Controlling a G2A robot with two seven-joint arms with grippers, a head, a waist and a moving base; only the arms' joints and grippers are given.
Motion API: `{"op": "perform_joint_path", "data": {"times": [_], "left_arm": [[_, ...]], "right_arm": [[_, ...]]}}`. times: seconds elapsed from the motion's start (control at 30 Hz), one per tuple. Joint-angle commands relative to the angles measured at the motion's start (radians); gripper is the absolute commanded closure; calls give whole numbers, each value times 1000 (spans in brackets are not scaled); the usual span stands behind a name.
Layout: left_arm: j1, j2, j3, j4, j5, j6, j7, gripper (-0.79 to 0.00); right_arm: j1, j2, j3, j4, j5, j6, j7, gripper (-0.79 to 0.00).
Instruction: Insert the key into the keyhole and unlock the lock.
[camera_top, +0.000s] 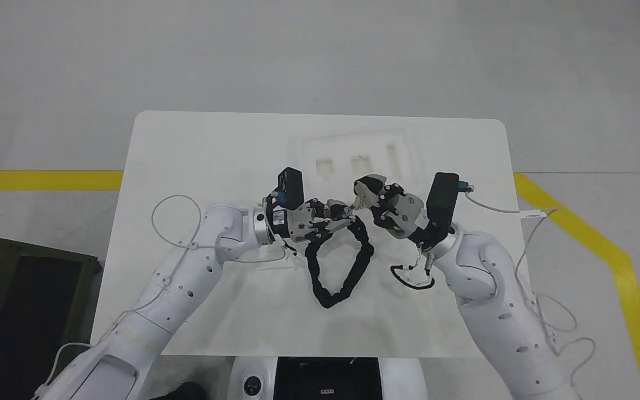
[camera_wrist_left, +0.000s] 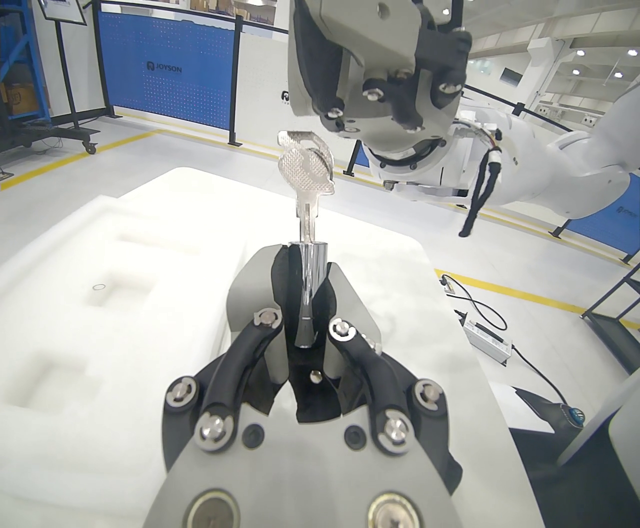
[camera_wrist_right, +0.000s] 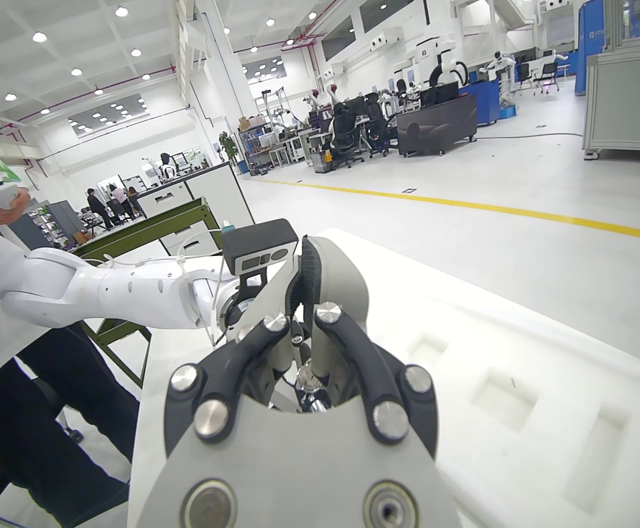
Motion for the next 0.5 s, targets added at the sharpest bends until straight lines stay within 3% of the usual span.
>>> {"op": "perform_joint_path", "data": {"times": [0.0,0.47], "left_arm": [[3,0,-3,0,4,3,2,0],[13,-4,-20,-17,16,7,18,0]], "right_arm": [[1,1,4,-2,-2,1,-1,0],[-19,0,-18,14,3,11,23,0]]}}
